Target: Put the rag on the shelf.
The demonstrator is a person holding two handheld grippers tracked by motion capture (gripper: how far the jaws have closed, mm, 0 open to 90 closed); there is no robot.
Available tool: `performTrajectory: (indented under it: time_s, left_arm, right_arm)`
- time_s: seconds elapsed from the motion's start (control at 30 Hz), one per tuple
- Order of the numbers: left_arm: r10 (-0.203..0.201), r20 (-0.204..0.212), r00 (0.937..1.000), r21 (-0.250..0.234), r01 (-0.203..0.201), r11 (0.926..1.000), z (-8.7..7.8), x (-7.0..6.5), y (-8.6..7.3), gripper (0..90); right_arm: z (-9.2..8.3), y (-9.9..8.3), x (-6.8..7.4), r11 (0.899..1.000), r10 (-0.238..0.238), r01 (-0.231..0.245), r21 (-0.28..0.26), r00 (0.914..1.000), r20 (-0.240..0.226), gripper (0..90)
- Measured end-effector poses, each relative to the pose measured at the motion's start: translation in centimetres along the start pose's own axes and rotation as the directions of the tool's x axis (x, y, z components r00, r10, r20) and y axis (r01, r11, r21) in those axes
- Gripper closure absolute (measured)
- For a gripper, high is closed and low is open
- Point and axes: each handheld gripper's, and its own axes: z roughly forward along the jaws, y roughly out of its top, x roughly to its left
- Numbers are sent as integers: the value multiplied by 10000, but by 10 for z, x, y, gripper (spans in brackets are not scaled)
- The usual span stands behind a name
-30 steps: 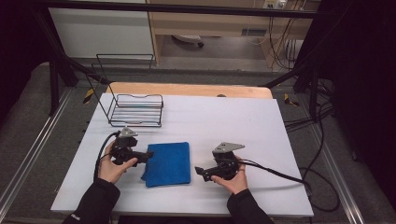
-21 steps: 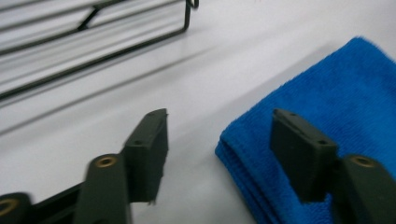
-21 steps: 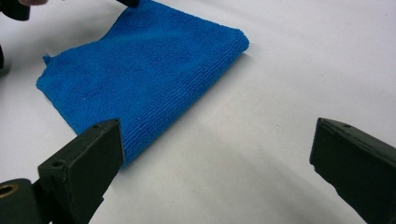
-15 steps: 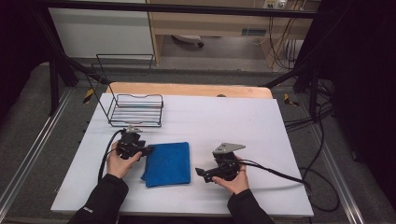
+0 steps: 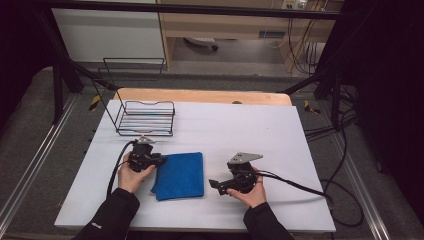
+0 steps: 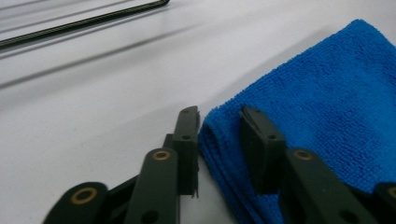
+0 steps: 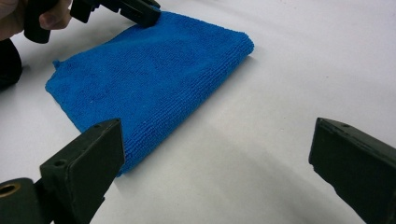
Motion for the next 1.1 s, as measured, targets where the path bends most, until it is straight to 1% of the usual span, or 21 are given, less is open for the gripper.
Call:
performTrajectory:
  time_s: [0.07,0.17,0.23,0.37,0.43,0.47,0.5,0.53,0.6,0.63,0.7,0.77,0.83,0.93,1.03,1.1]
  left_arm:
    - [-16,86,10000,20,16,10000,0,-1,0,741]
    - [-54,140,9999,65,53,10000,-1,-1,-1,793]
    - [-43,180,9998,63,42,10000,-2,-1,-1,819]
    - [55,69,10000,9,-55,10000,-1,-3,-2,829]
    - [127,37,9999,-32,-127,9999,-1,-3,-2,830]
    - [127,52,9999,-83,-127,9999,-1,-3,-3,830]
    - [121,74,9999,-131,-120,9998,0,-2,-4,830]
    - [123,78,9999,-166,-121,9998,0,-2,-4,830]
    - [174,64,9998,-206,-172,9996,0,-3,-5,829]
    - [222,20,9998,-214,-221,9995,0,-4,-5,829]
    - [337,-17,9994,-199,-338,9992,0,-4,-5,829]
    - [366,2,9993,-218,-366,9991,0,-4,-5,829]
    - [359,16,9994,-229,-359,9991,0,-4,-5,829]
    - [396,38,9992,-241,-395,9989,0,-3,-5,829]
    - [404,47,9992,-252,-403,9989,0,-3,-6,829]
    - [365,66,9993,-277,-363,9990,0,-3,-6,828]
  right_arm:
    - [0,0,0,10000,22,-22,35,10000,-24,43]
    - [0,1,-1,10000,-14,14,16,10000,-9,48]
    - [0,2,-1,10000,63,-63,5,10000,-25,52]
    - [0,5,-3,9997,133,-134,-180,9999,-72,80]
    - [1,8,-4,9997,177,-177,-169,9998,-46,86]
    - [1,10,-5,9998,124,-124,-162,9999,-8,89]
    - [1,14,-7,9985,352,-354,-421,9994,-52,100]
    - [1,14,-7,9985,352,-354,-421,9994,-52,100]
    - [2,17,-10,9968,399,-396,-692,9992,36,114]
    - [2,19,-11,9962,490,-484,-720,9988,68,118]
    - [3,23,-13,9969,493,-479,-617,9986,200,118]
    - [7,29,-13,9985,300,-285,-458,9990,342,122]
    - [13,35,-13,9988,260,-247,-423,9992,312,129]
    - [22,46,-13,9994,109,-96,-319,9991,409,141]
    - [34,58,-13,9995,22,-6,-307,9986,526,158]
    - [41,64,-13,9997,58,-45,-255,9985,545,169]
